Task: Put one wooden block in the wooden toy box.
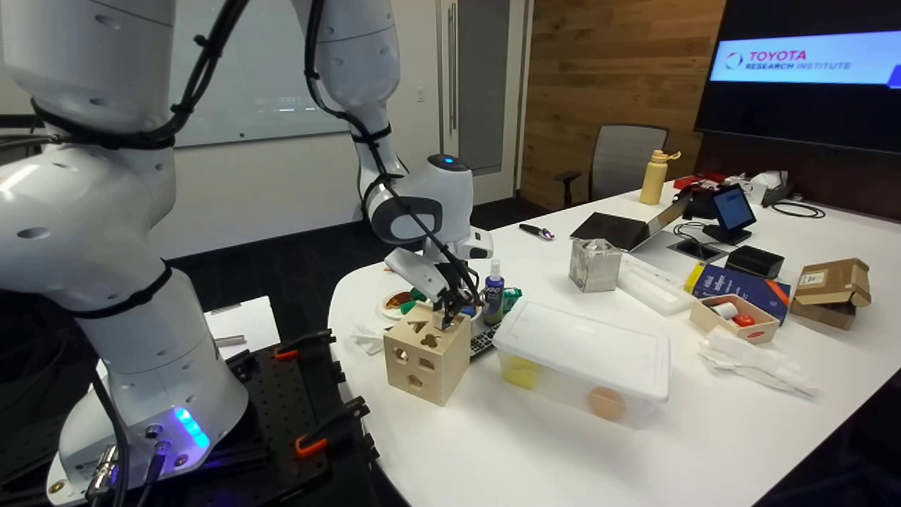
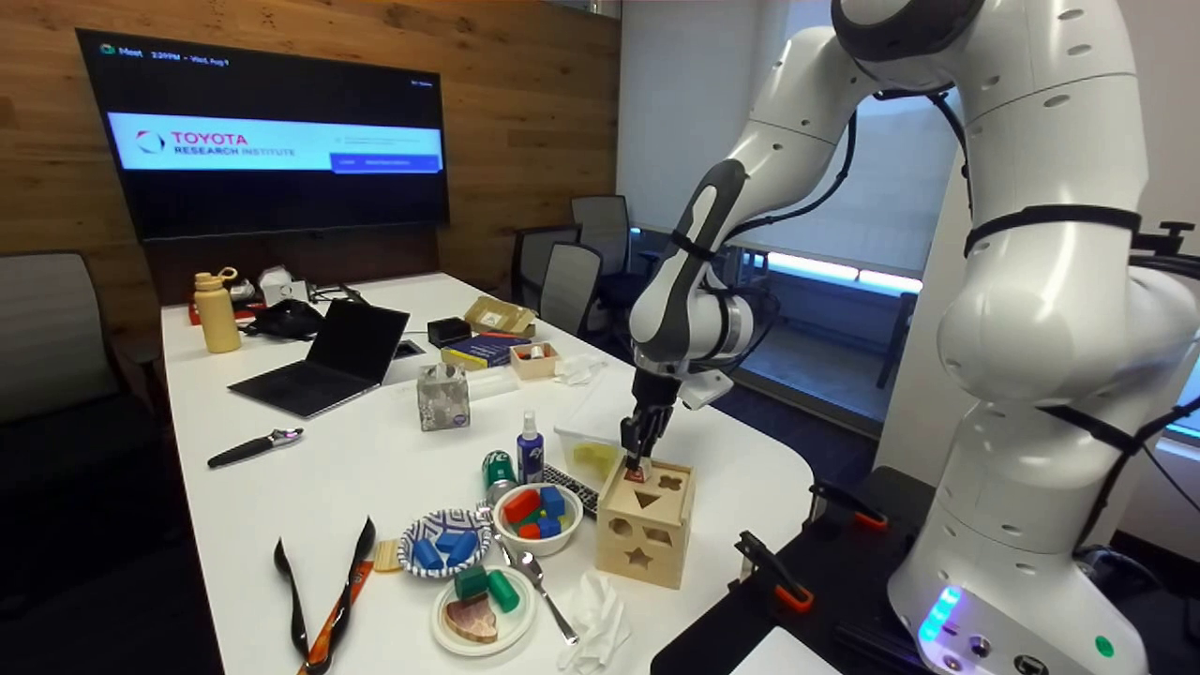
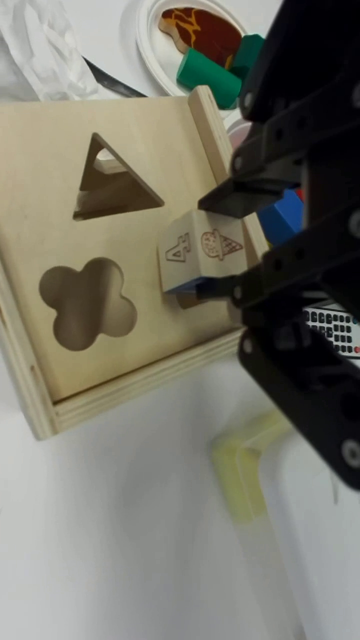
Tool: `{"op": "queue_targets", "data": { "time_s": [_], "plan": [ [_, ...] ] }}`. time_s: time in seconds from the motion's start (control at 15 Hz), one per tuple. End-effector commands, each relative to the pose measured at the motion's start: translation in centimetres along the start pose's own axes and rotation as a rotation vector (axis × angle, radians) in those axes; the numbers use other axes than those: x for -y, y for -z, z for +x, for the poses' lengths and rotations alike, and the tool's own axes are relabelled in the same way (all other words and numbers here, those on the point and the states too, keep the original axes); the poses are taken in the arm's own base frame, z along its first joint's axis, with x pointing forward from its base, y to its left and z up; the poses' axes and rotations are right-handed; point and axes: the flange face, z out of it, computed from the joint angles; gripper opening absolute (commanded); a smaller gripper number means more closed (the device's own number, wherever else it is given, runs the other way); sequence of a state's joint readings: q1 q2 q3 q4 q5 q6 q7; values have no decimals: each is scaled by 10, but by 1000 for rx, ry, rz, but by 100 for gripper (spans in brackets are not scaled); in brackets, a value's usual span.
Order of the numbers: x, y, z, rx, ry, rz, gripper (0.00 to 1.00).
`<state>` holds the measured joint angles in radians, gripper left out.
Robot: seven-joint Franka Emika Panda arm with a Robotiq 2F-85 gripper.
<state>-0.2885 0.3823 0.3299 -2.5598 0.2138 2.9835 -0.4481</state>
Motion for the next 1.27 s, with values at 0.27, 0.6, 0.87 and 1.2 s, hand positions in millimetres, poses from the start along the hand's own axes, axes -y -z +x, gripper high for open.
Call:
{"op": "queue_targets", "data": {
  "time_s": [0.27,0.6,0.87,1.2],
  "plan": [
    [-2,-15,17,11,80,10,10],
    [-1,-8,15,1,104,-2,68],
    [6,15,17,29,100,-32,98],
    [33,59,34,36,76,-52,100]
  ]
}}
